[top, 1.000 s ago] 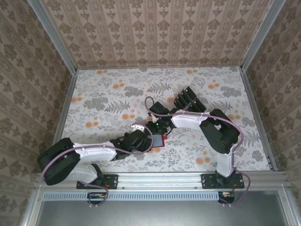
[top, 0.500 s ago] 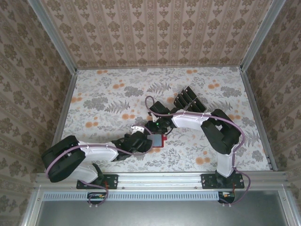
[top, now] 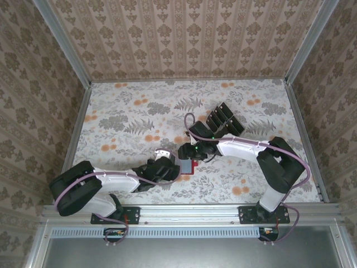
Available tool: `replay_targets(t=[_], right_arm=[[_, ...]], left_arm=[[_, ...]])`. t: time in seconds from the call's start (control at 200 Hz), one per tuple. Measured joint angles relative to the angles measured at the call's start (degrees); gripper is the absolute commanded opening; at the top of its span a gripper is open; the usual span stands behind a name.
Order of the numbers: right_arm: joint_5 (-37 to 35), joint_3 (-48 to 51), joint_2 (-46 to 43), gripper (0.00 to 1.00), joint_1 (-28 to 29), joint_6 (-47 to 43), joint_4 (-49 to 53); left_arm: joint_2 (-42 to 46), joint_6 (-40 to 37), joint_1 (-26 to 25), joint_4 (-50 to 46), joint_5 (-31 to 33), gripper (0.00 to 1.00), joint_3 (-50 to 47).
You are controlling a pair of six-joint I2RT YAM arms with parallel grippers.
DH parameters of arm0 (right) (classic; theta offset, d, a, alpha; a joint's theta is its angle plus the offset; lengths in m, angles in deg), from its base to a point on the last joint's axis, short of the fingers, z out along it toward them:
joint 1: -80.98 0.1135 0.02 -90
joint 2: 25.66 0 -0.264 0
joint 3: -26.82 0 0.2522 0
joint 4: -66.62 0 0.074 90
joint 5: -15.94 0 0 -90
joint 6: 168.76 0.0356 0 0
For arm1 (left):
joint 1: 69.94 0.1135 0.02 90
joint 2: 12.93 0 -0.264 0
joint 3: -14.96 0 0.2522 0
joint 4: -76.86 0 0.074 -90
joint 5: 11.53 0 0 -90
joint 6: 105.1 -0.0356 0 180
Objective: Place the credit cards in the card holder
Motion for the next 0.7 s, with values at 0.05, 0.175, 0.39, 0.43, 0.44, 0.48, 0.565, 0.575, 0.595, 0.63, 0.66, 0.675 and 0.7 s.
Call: replay_targets(t=[0.05, 0.175, 0.39, 0.43, 0.44, 0.48, 0.565, 0.575, 0.595, 0.63, 0.66, 0.675, 0.7], right_arm=[[0.0, 0.52, 0.24, 0.56, 0.0, 0.28, -0.22], [0.02, 0.72, 1.31, 0.56, 0.0, 0.85, -1.53], [0.07, 0.7, 2.91, 0.56, 0.0, 1.25, -2.58], [0.07, 0.66, 3.39, 0.56, 0.0, 1.25, -2.82], [0.07, 0.66, 3.5, 0.56, 0.0, 1.25, -2.86], [0.07, 0.59, 4.04, 0.56, 0.02, 1.25, -2.99], [0.22, -0.11, 4.96, 0.55, 0.07, 1.22, -3.21], [0.31, -0.24, 5.07, 0.55, 0.07, 1.22, -3.23], [0.35, -0.48, 5.18, 0.55, 0.07, 1.22, -3.26], [0.52, -0.87, 5.42, 0.55, 0.11, 1.2, -3.3], [0.61, -1.11, 5.62, 0.55, 0.11, 1.2, -3.28], [0.7, -1.25, 5.7, 0.55, 0.13, 1.18, -3.28], [0.79, -1.4, 5.86, 0.55, 0.15, 1.16, -3.28]], left_arm=[[0.0, 0.0, 0.0, 0.04, 0.0, 0.95, 0.0], [0.0, 0.0, 0.0, 0.09, 0.0, 0.95, -0.02], [-0.02, 0.0, 0.0, 0.5, 0.07, 0.95, -0.24], [-0.02, 0.0, 0.0, 0.55, 0.09, 0.95, -0.26], [-0.02, 0.0, 0.0, 0.57, 0.09, 0.95, -0.26], [-0.02, 0.0, 0.0, 0.59, 0.11, 0.95, -0.26], [-0.15, 0.0, 0.0, 0.79, 0.2, 0.95, -0.31], [-0.2, 0.0, 0.0, 0.83, 0.22, 0.95, -0.31], [-0.26, 0.0, -0.02, 0.92, 0.26, 0.95, -0.31], [-0.28, 0.0, 0.0, 0.94, 0.33, 0.95, -0.31], [-0.28, 0.0, -0.02, 0.96, 0.37, 0.95, -0.31], [-0.28, 0.0, -0.02, 0.96, 0.39, 0.95, -0.31], [-0.28, 0.0, -0.02, 0.96, 0.39, 0.95, -0.31]])
